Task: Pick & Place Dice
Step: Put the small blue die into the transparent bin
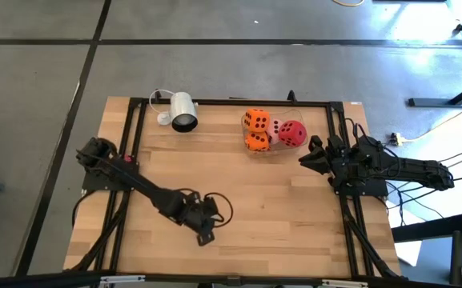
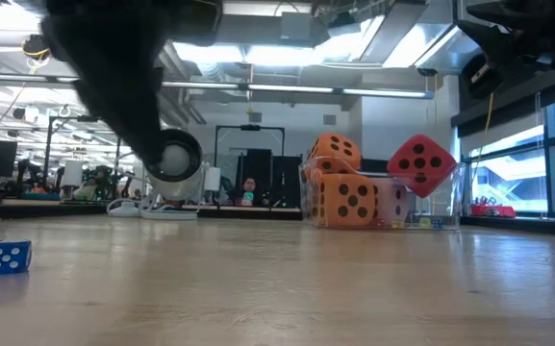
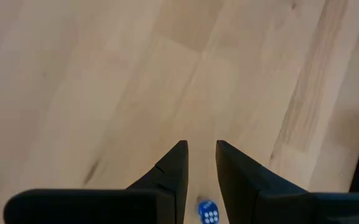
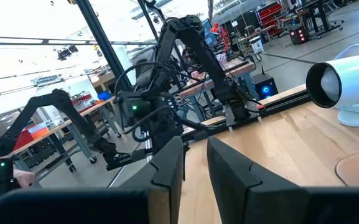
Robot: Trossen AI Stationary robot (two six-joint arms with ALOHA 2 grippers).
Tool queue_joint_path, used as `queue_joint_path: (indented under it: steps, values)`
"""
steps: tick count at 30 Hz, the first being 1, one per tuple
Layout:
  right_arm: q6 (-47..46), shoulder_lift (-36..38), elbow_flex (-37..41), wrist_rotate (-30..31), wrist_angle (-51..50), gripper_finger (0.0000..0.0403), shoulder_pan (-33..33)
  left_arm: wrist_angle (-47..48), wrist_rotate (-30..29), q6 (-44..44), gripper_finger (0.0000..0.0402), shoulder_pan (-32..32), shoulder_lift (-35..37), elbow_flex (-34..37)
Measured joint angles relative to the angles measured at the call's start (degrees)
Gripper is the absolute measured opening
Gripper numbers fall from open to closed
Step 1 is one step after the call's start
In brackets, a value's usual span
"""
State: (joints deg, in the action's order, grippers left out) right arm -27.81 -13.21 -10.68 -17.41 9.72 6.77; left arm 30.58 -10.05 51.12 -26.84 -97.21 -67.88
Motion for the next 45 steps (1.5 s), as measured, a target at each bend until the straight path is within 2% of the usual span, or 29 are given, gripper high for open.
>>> queue_joint_path:
  steps: [4,9,16,23,28,38,45]
  values:
    - [0.0,0.0,0.0,0.01,0.0,0.0075,-0.01,0.57,-0.31,3.88,0.0088,-2.2,-0.64,0.0]
    - [0.0,0.0,0.0,0.0,0.0,0.0075,-0.01,2.23,0.68,9.36,0.0123,-3.55,-2.82,-0.71]
    - [0.0,0.0,0.0,0.0,0.0,0.0075,0.01,8.57,4.61,9.31,0.0155,-3.95,-8.1,-8.88]
    - [0.0,0.0,0.0,0.02,-0.31,0.0075,0.01,21.54,9.3,9.28,0.0152,-2.41,-15.39,-19.15]
    - [0.0,0.01,0.0,0.02,-0.33,0.0075,0.01,24.66,13.34,7.85,0.015,-0.65,-19.35,-24.16]
    - [0.0,0.02,0.0,0.02,-0.37,0.0075,0.01,27.59,14.09,8.01,0.0152,-1.23,-19.58,-24.28]
    - [0.0,0.02,0.0,0.01,-0.39,0.0074,0.0,31.1,10.78,7.84,0.0152,-3.31,-19.58,-24.28]
